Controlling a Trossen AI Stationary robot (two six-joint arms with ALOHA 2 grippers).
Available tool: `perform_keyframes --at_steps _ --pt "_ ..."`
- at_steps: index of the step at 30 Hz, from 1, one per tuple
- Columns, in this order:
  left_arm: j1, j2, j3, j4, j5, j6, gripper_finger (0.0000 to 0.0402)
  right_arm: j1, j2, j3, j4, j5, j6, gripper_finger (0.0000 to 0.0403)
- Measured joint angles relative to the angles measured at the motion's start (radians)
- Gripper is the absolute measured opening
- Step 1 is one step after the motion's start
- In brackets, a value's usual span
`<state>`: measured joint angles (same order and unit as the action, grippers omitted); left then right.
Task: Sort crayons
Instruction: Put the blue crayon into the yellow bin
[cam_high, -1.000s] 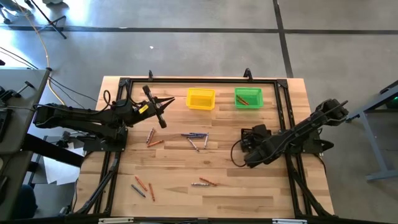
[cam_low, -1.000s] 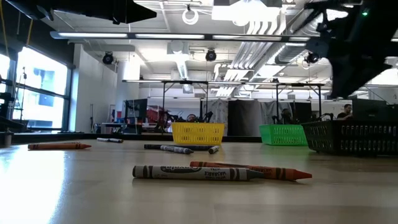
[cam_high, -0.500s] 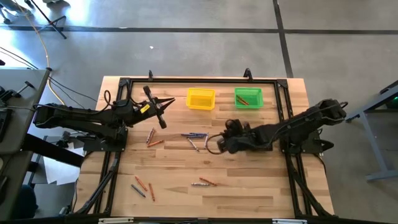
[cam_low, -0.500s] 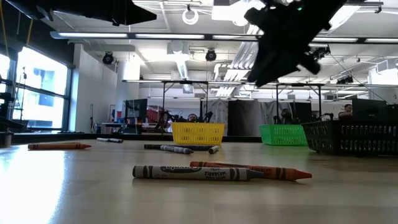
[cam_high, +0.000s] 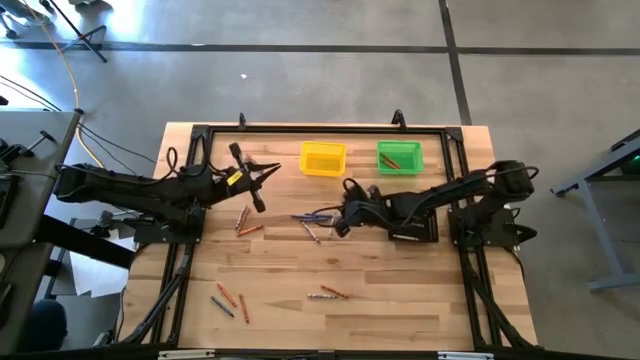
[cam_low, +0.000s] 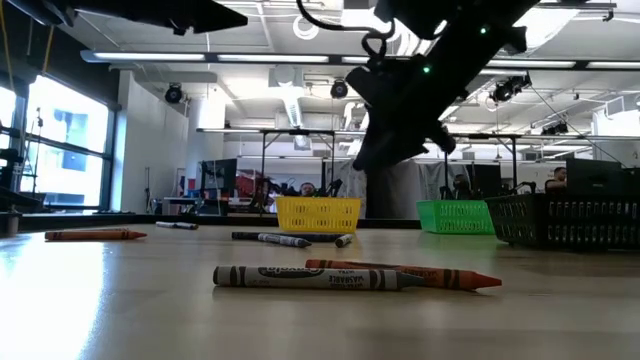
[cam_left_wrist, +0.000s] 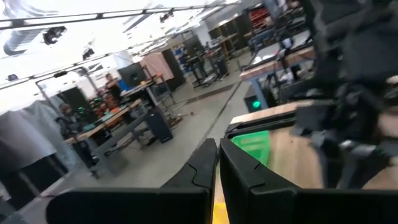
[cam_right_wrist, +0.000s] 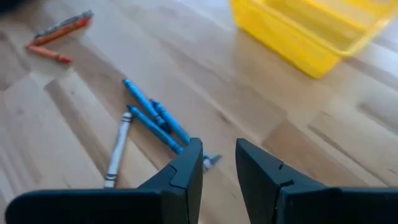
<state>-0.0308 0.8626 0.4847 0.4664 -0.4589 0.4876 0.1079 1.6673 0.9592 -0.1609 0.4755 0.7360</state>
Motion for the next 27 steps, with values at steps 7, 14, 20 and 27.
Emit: perform_keyframes --at_steps 7,14,20,27 --pt "-0.078 -0.058 0.000 -0.064 -0.001 -0.050 0.0010 -0.026 0.040 0.000 0.031 -0.069 -0.091 0.0089" --pt "-0.146 -0.093 0.000 -0.108 -0.001 -0.099 0.0010 -0.046 0.054 0.000 0.036 -0.110 -0.130 0.0089" --pt "-0.201 -0.092 0.000 -0.112 -0.001 -0.121 0.0010 -0.052 0.054 0.000 0.112 -0.109 -0.188 0.0089" --pt "-0.267 -0.092 0.000 -0.111 -0.001 -0.151 0.0010 -0.053 0.056 0.000 0.136 -0.102 -0.221 0.0089"
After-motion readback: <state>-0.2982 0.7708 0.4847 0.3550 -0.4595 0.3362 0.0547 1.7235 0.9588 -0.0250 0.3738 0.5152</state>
